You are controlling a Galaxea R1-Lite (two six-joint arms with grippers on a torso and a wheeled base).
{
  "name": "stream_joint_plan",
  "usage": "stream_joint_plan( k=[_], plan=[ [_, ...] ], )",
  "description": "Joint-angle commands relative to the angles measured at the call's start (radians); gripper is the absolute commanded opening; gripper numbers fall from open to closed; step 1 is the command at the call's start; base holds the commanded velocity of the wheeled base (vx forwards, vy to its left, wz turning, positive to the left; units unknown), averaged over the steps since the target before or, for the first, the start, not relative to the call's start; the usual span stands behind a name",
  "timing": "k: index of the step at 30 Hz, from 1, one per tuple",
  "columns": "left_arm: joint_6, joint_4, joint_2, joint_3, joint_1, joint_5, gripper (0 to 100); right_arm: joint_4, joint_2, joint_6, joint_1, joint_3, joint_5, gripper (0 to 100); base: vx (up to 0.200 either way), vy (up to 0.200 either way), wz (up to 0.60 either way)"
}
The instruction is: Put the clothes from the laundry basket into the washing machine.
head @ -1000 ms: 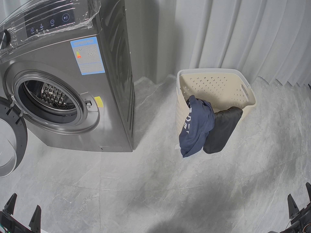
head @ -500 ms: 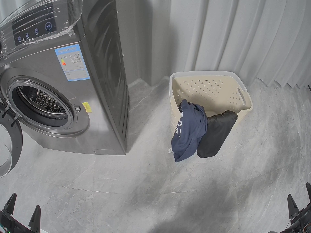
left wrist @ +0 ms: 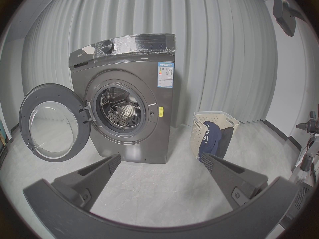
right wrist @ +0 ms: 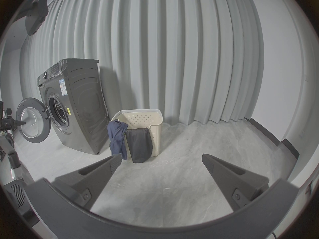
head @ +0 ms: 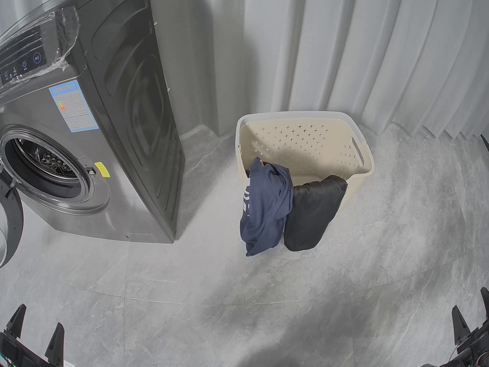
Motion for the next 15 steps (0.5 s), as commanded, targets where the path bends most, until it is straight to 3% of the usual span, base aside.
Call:
stream_joint_plan(
  k=[1,11,15],
  plan=[
    [-0.003,0.0,-0.01,0.016,0.0,-0.002,100,0.0,-0.01,0.0,0.0,0.016,0.0,100,0.0,0.0,0.0],
    [-0.001,0.0,-0.01,0.016,0.0,0.0,100,0.002,-0.01,0.0,0.0,0.016,0.0,100,0.0,-0.18,0.0],
    [0.0,0.0,-0.01,0.016,0.0,-0.002,100,0.002,-0.01,0.0,0.0,0.016,0.0,100,0.0,0.0,0.0]
  ],
)
